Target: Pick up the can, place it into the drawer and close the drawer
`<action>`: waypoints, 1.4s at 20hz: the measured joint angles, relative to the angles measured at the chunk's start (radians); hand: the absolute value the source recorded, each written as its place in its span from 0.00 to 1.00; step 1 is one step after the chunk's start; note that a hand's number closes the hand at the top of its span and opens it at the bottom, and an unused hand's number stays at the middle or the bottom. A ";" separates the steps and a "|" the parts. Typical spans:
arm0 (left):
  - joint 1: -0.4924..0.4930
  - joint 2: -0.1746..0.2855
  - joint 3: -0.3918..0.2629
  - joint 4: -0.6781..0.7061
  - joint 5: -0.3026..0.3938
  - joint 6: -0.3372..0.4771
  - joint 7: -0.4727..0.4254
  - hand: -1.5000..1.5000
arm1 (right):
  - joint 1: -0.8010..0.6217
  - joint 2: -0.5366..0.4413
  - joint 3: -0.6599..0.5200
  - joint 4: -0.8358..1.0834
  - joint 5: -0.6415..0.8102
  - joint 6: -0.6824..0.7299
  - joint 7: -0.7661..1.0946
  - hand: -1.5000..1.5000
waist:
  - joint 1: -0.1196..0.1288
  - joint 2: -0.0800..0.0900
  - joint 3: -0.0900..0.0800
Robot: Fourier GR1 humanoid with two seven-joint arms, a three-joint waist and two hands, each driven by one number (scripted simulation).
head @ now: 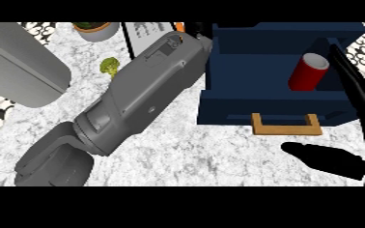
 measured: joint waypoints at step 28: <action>0.182 0.279 0.000 -0.348 -0.138 0.029 0.218 0.00 | -0.573 -0.034 0.118 1.222 0.585 -0.606 -0.130 0.00 | 0.038 -0.012 -0.011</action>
